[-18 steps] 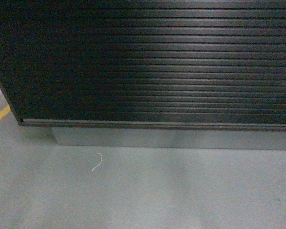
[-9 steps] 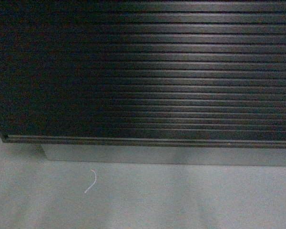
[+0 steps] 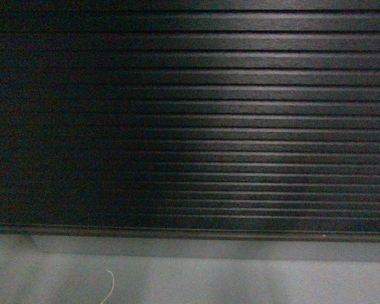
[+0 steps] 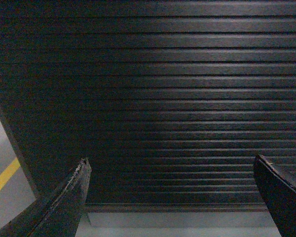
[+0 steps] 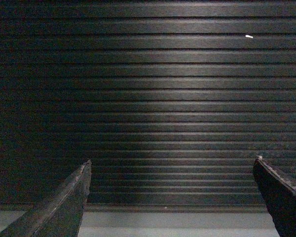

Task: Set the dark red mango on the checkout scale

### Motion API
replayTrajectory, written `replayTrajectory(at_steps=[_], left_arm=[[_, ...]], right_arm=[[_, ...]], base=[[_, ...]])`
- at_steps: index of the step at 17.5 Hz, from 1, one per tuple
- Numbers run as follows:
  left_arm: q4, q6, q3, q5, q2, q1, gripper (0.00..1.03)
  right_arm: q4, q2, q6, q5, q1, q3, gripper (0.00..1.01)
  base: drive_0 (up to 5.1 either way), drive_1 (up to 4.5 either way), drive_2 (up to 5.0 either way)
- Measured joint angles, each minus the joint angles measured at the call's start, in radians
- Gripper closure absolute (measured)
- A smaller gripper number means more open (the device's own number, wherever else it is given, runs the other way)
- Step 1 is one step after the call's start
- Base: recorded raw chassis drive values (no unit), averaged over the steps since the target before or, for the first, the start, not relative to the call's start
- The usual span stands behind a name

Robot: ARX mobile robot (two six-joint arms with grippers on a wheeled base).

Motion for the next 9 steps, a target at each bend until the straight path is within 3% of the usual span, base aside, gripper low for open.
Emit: replayTrajectory(at_steps=[9], left_arm=[[-0.003, 0.000, 0.000, 0.000, 0.000, 0.000, 0.05]], right_arm=[[0.001, 0.000, 0.000, 0.000, 0.000, 0.000, 0.03]], base=[[0.0, 0.24, -0.2]])
